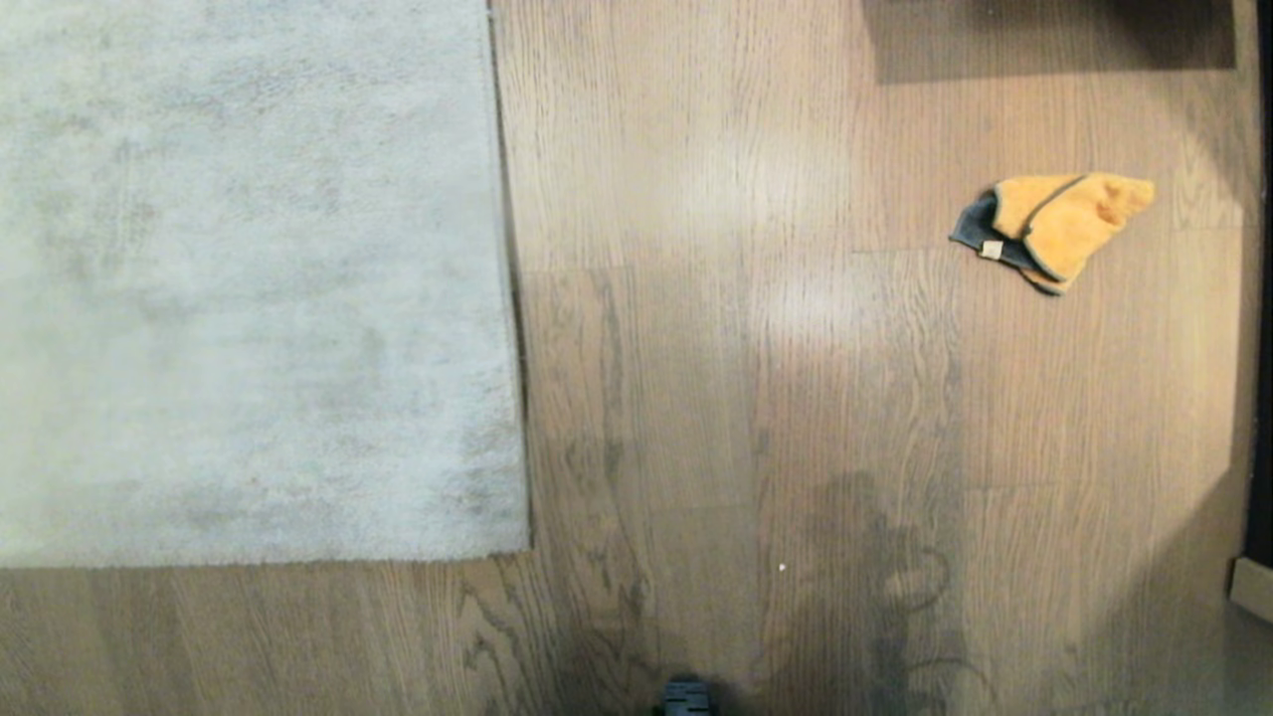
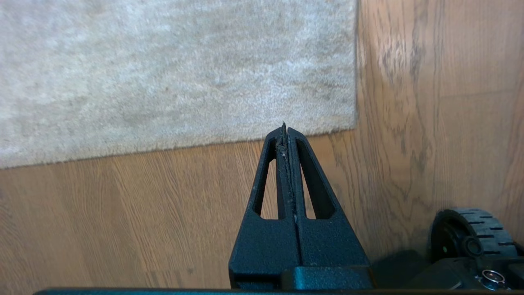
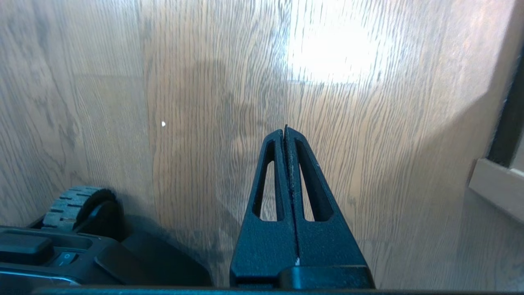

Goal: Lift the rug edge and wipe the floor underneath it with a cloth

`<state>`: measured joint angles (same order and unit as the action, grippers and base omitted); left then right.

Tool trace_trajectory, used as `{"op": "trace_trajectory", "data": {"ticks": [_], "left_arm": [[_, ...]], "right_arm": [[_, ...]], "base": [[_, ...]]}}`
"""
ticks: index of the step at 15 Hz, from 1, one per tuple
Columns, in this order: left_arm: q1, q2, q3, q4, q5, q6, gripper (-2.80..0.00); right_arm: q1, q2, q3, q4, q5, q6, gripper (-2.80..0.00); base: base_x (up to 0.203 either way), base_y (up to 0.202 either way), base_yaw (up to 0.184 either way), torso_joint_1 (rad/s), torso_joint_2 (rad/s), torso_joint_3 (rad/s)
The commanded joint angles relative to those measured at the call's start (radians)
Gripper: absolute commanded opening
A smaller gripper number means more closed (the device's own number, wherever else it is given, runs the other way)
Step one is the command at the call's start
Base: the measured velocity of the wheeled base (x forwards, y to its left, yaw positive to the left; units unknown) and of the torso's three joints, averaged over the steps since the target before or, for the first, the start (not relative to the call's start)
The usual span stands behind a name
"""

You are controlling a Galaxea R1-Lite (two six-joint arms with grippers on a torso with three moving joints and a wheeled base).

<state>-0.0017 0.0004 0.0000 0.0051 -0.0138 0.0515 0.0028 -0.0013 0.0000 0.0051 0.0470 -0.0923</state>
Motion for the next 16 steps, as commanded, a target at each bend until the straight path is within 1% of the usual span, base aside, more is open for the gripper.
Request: {"op": "trace_trajectory", "data": {"ticks": [1, 16], "left_arm": [[0.000, 0.000, 0.000, -0.001, -0.002, 0.001, -2.80], [0.000, 0.000, 0.000, -0.001, -0.002, -0.002, -2.80]], "right_arm": [[0.000, 0.001, 0.000, -0.001, 0.001, -0.001, -2.80], [0.000, 0.001, 0.000, -0.001, 0.001, -0.001, -2.80]], "base": [[0.000, 0.000, 0.000, -0.001, 0.00, 0.199], [0.000, 0.000, 0.000, 0.001, 0.00, 0.203]]}}
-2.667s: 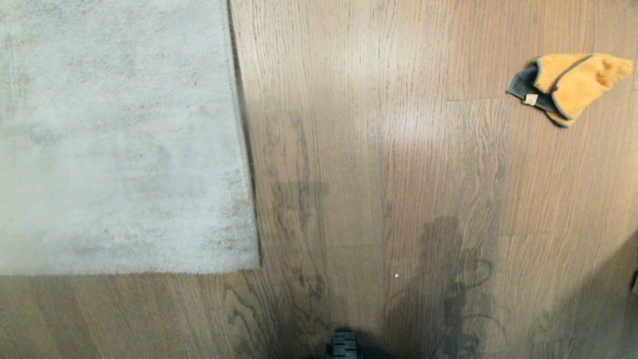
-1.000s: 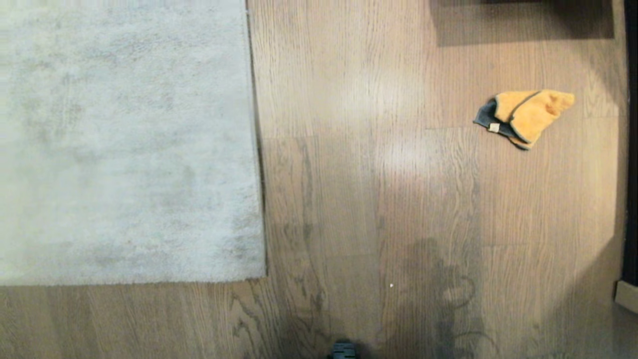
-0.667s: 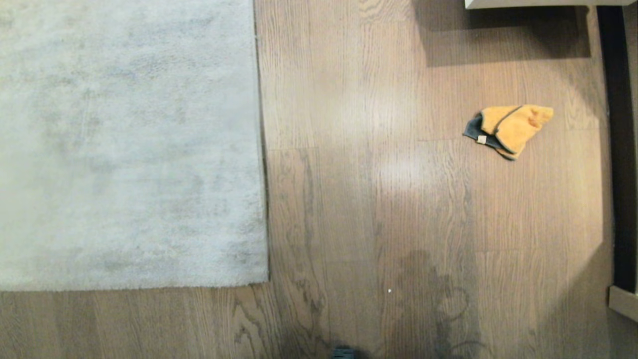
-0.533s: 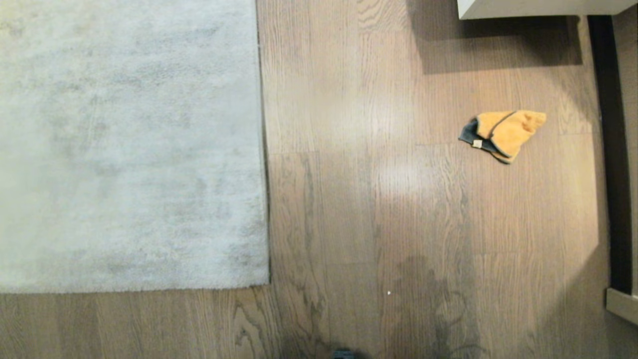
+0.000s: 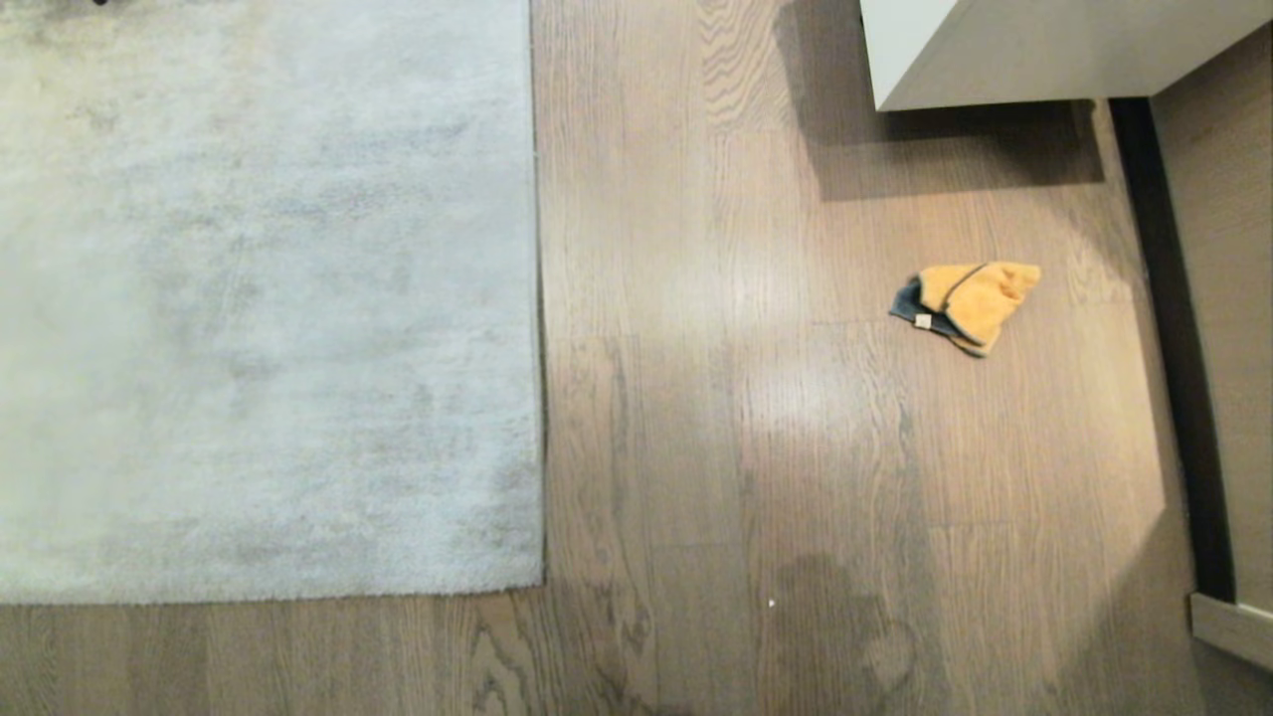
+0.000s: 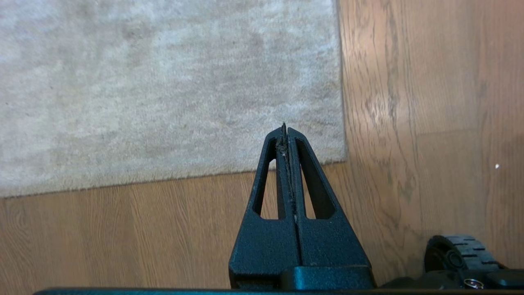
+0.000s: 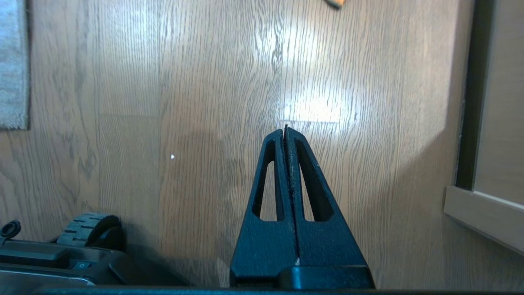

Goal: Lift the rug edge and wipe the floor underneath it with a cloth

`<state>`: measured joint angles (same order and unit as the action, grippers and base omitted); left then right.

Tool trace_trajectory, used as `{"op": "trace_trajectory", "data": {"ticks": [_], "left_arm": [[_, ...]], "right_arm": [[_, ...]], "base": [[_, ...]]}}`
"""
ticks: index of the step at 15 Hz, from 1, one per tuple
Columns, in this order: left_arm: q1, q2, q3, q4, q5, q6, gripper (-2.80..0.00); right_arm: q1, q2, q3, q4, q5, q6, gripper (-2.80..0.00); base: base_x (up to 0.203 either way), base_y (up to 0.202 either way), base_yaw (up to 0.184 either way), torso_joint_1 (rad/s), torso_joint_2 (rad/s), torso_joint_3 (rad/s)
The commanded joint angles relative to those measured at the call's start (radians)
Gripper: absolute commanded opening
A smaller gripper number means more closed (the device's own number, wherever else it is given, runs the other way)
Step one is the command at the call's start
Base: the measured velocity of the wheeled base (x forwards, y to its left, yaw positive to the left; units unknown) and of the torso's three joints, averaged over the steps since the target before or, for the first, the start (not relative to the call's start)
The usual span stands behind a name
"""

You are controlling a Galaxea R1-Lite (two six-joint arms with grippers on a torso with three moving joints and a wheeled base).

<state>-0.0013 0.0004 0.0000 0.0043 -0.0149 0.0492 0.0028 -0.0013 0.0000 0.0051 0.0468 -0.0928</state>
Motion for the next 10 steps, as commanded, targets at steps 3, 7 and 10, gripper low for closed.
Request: {"op": "trace_trajectory", "data": {"ticks": [3, 7, 10], "left_arm": [[0.000, 0.000, 0.000, -0.001, 0.000, 0.000, -2.80], [0.000, 0.000, 0.000, -0.001, 0.000, 0.001, -2.80], [0.000, 0.000, 0.000, -0.001, 0.000, 0.000, -2.80]], "right_arm": [[0.000, 0.001, 0.000, -0.001, 0.001, -0.001, -2.80], [0.000, 0.001, 0.000, -0.001, 0.001, -0.001, -2.80], [0.000, 0.001, 0.000, -0.001, 0.001, -0.001, -2.80]], "base": [[0.000, 0.000, 0.000, 0.002, 0.01, 0.198], [0.000, 0.000, 0.000, 0.002, 0.00, 0.203], [0.000, 0.000, 0.000, 0.000, 0.00, 0.203]]}}
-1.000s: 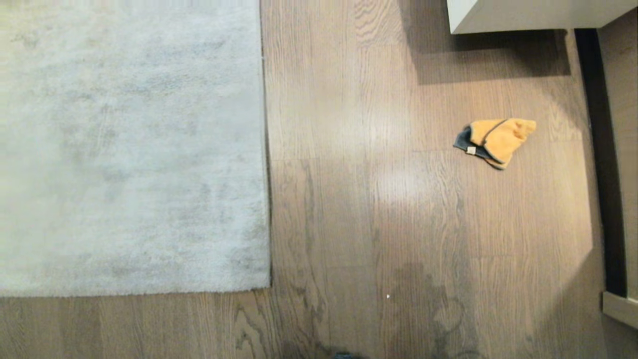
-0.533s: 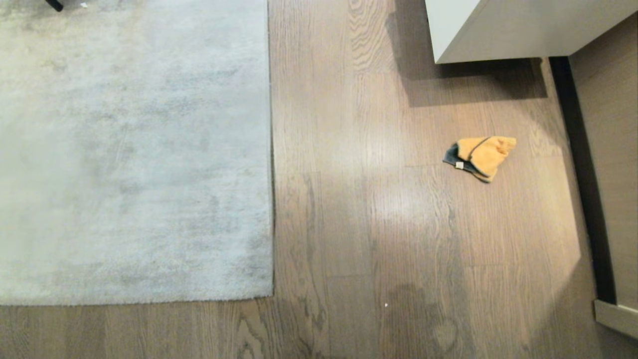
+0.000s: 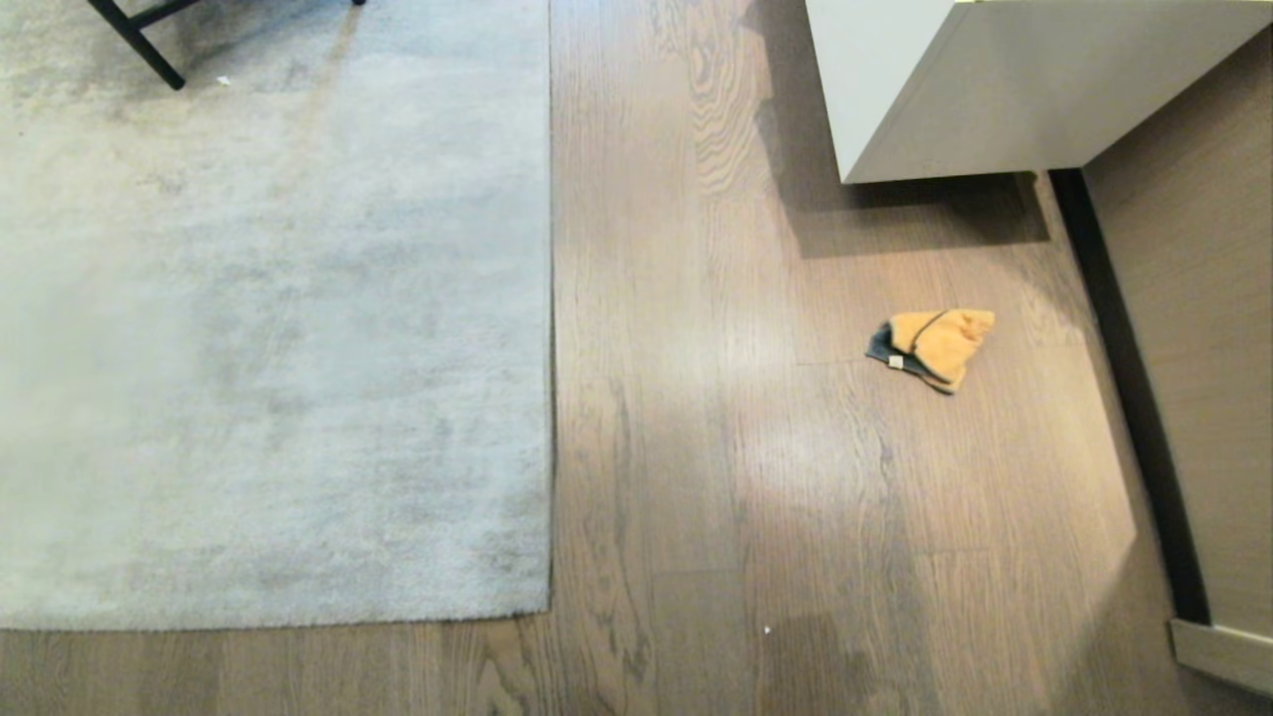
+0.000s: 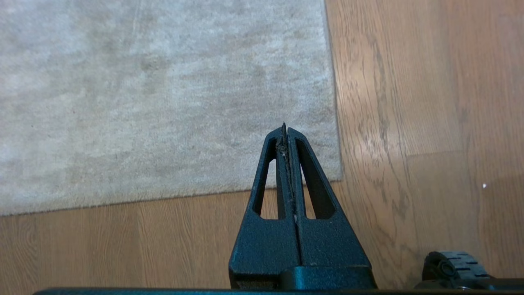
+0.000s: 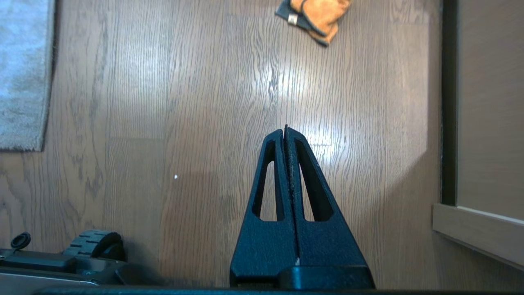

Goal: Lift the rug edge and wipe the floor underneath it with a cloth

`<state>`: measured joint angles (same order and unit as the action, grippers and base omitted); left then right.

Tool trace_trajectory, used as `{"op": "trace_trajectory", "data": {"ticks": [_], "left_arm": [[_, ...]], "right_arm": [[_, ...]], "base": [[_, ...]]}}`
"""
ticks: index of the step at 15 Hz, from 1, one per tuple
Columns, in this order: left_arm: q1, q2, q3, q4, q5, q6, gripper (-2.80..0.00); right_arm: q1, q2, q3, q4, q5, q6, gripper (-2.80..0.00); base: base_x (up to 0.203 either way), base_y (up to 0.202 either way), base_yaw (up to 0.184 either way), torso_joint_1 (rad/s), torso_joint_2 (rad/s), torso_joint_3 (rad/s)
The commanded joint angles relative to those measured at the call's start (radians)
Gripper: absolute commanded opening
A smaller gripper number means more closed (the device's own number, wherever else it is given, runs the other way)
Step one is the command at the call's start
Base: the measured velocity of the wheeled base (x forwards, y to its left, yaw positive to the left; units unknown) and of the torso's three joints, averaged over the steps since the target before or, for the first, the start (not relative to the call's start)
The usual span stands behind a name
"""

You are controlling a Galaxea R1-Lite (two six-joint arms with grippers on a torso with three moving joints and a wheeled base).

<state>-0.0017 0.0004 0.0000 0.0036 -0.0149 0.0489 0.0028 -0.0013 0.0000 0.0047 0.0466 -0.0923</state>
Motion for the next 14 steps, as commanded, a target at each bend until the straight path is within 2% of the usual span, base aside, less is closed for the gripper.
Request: {"op": "trace_trajectory", "data": {"ticks": [1, 14], "left_arm": [[0.000, 0.000, 0.000, 0.001, 0.000, 0.000, -2.80], [0.000, 0.000, 0.000, -0.001, 0.003, -0.001, -2.80]], "right_arm": [[0.000, 0.001, 0.000, 0.000, 0.001, -0.001, -2.80], [0.000, 0.001, 0.000, 0.000, 0.001, -0.001, -2.80]], "base": [[0.000, 0.000, 0.000, -0.001, 0.00, 0.202], [0.000, 0.000, 0.000, 0.003, 0.00, 0.203]]}}
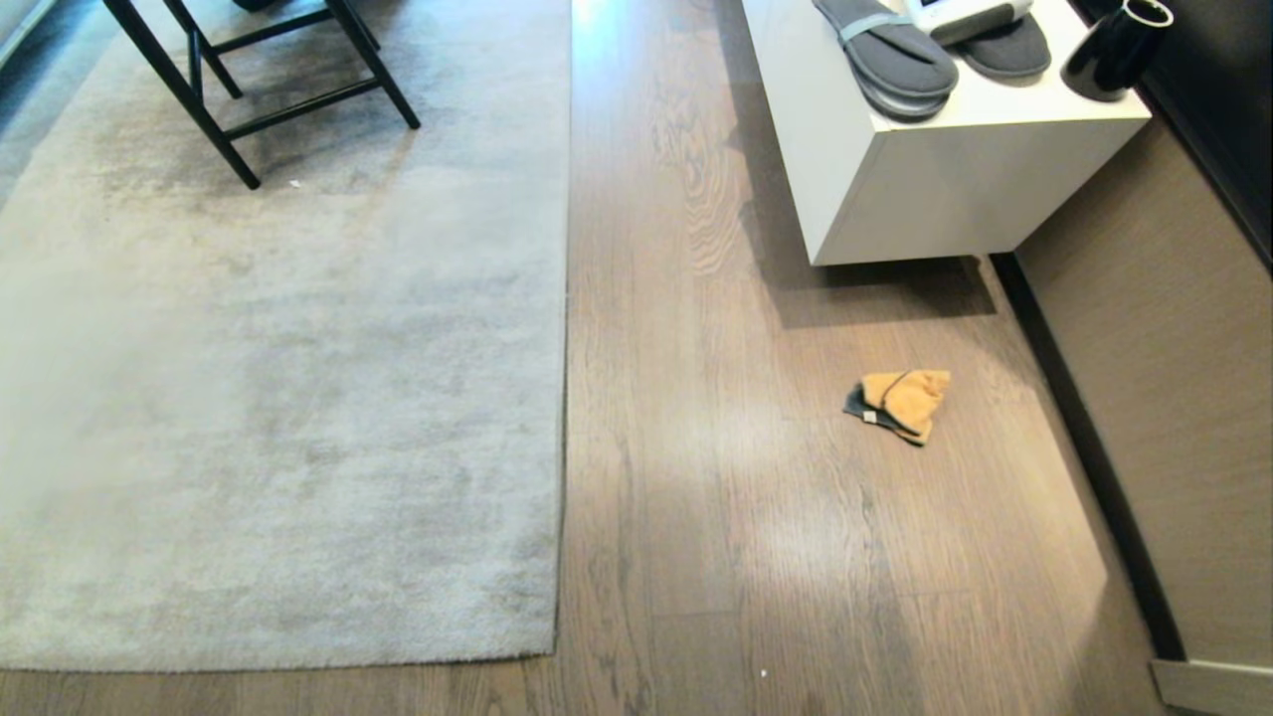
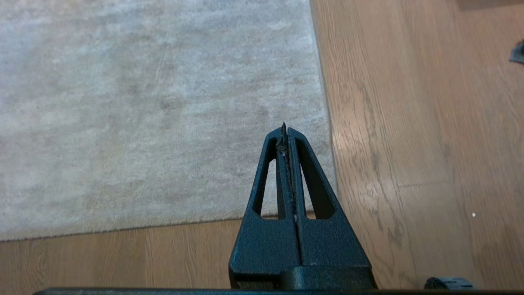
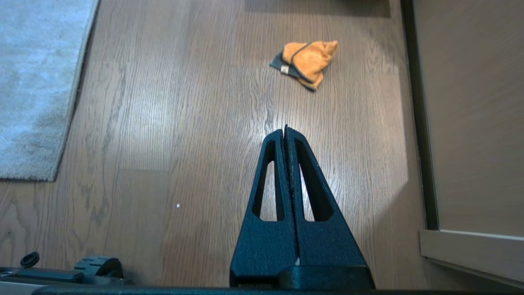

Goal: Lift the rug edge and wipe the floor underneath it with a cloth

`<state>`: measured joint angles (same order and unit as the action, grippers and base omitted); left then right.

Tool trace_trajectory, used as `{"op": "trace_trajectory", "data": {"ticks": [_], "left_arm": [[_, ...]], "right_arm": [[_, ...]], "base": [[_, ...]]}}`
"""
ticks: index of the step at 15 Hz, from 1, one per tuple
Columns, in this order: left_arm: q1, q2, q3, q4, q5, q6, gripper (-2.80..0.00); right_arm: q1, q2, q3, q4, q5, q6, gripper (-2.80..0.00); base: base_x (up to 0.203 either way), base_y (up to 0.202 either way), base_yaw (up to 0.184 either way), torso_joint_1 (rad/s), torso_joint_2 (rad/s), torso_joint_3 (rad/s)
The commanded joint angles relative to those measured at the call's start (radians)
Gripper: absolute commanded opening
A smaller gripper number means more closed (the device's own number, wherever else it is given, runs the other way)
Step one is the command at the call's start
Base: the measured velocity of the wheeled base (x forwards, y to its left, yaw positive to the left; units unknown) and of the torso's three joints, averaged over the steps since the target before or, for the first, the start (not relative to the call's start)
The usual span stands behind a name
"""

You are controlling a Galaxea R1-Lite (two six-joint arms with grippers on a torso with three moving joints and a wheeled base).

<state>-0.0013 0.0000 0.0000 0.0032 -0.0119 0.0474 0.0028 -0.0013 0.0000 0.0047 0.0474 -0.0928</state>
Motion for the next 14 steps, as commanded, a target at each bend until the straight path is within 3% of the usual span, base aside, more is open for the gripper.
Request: {"op": "trace_trajectory", "data": {"ticks": [1, 14], "left_arm": [[0.000, 0.000, 0.000, 0.000, 0.000, 0.000, -2.80], [0.000, 0.000, 0.000, 0.000, 0.000, 0.000, -2.80]], "right_arm": [[0.000, 0.001, 0.000, 0.000, 0.000, -0.001, -2.80], [0.000, 0.001, 0.000, 0.000, 0.000, -0.001, -2.80]], "base": [[0.000, 0.000, 0.000, 0.002, -0.01, 0.198], [0.000, 0.000, 0.000, -0.002, 0.00, 0.201]]}}
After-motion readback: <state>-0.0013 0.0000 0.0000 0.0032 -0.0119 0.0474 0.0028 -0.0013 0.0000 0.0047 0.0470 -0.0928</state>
